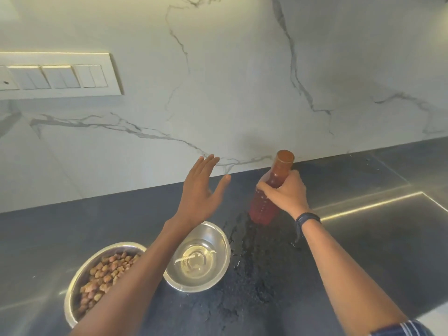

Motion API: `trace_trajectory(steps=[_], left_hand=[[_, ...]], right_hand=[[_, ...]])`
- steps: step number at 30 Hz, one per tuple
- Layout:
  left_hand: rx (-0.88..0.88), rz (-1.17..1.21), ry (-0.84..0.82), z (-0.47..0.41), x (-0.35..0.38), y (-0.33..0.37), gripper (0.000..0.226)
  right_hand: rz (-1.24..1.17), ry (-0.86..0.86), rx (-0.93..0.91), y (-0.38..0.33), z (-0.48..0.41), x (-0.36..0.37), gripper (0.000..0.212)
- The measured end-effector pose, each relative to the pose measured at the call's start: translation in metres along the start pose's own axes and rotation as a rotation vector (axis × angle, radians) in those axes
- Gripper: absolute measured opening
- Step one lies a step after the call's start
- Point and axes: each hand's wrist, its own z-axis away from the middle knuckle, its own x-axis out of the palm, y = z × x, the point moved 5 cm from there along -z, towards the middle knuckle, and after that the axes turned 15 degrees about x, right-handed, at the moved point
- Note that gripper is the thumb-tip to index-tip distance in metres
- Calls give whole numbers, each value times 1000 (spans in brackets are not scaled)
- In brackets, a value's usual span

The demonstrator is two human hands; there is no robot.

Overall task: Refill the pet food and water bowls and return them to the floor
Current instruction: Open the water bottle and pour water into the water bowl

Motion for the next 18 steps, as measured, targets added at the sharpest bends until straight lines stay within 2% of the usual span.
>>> trace_trajectory(steps=[3,8,13,16,18], left_hand=[[-41,167,-27,0,8,14,55],[-34,364,-80,14,24,44,61],[99,442,-186,18,35,77,64],[201,465,-254,8,41,93,66],[216,514,-308,2,49,96,63]], right_hand=[[70,-108,-26,3,30,0,24],[146,-253,-104,6,83,-2,23],[188,-419,-118,2,108,-1,32],[38,-489,-131,-6,121,2,33],[-111,-469,-97,-4,128,7,29]])
